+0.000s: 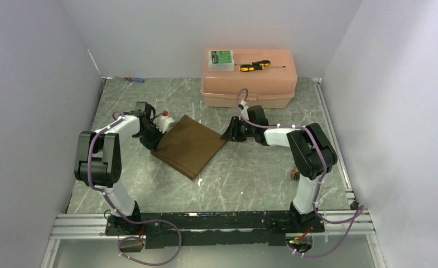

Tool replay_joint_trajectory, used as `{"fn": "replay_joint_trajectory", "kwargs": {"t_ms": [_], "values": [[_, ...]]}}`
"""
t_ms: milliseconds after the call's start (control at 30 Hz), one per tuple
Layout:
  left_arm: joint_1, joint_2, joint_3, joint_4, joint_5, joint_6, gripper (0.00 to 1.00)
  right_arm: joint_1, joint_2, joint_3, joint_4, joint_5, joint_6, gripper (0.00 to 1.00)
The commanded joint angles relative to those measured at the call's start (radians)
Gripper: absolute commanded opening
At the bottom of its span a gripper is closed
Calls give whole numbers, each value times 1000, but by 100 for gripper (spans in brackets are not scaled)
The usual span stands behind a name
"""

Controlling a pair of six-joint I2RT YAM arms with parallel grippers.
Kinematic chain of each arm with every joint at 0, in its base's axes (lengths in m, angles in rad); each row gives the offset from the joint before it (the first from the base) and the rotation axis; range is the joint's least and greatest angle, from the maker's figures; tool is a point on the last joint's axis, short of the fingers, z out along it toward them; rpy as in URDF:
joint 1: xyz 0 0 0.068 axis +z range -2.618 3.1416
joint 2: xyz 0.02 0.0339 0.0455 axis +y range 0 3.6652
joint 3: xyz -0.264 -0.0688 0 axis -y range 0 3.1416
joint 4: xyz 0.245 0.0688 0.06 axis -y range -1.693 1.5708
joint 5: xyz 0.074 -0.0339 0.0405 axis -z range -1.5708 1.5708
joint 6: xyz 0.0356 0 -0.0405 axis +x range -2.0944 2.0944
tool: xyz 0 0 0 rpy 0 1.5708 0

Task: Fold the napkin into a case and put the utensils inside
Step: Smooth out the upper triangle-folded napkin at the center of the board, then rotate the upper triangle-folded napkin at the center of the board.

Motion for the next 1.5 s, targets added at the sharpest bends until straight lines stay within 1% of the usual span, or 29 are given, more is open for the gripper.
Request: {"fn": "replay_joint_trajectory", "kwargs": {"t_ms": [0,100,267,500,600,633,667,800,867,900,967,1000,1067,1167,1233,1300,1333,1400,1467], "values": [[-1,-18,4,6,33,-18,5,5,-27,47,59,-147,1,36],[-1,-31,16,-10,42,-24,7,7,-42,35,72,-117,26,33],[-1,-41,18,-22,41,-23,8,7,-67,-9,107,-66,49,20],[-1,-43,-3,-12,25,-19,8,5,19,6,86,-45,16,7],[1,-43,-1,-15,25,-20,10,9,54,8,68,3,-7,4],[1,-43,2,-16,25,-21,13,10,54,5,55,28,-13,4],[2,-44,2,-16,24,-22,16,10,49,1,49,38,-19,4],[10,-50,17,-32,42,-30,39,18,-36,-7,-3,81,-49,13],[14,-49,35,-56,62,-40,47,25,-82,-7,-31,94,-53,23],[18,-47,51,-76,73,-47,52,33,-104,-4,-47,107,-57,31],[32,-41,94,-125,105,-64,54,50,-146,-8,-62,128,-56,45],[42,-42,113,-149,124,-66,54,61,-164,-8,-78,140,-57,49],[66,-47,142,-187,148,-62,55,90,-192,-6,-115,187,-57,53],[81,-48,165,-203,159,-47,56,151,-208,-2,-192,286,-44,53],[114,-35,168,-199,160,-44,56,190,-194,-12,-219,327,-12,52],[121,-15,167,-189,164,-47,56,209,-158,-26,-219,318,31,50],[123,-5,166,-184,167,-50,55,210,-127,-35,-212,286,53,50],[124,12,158,-171,175,-58,55,202,-93,-70,-143,202,99,52],[124,26,147,-157,182,-63,54,204,-75,-75,-121,180,113,55]]}}
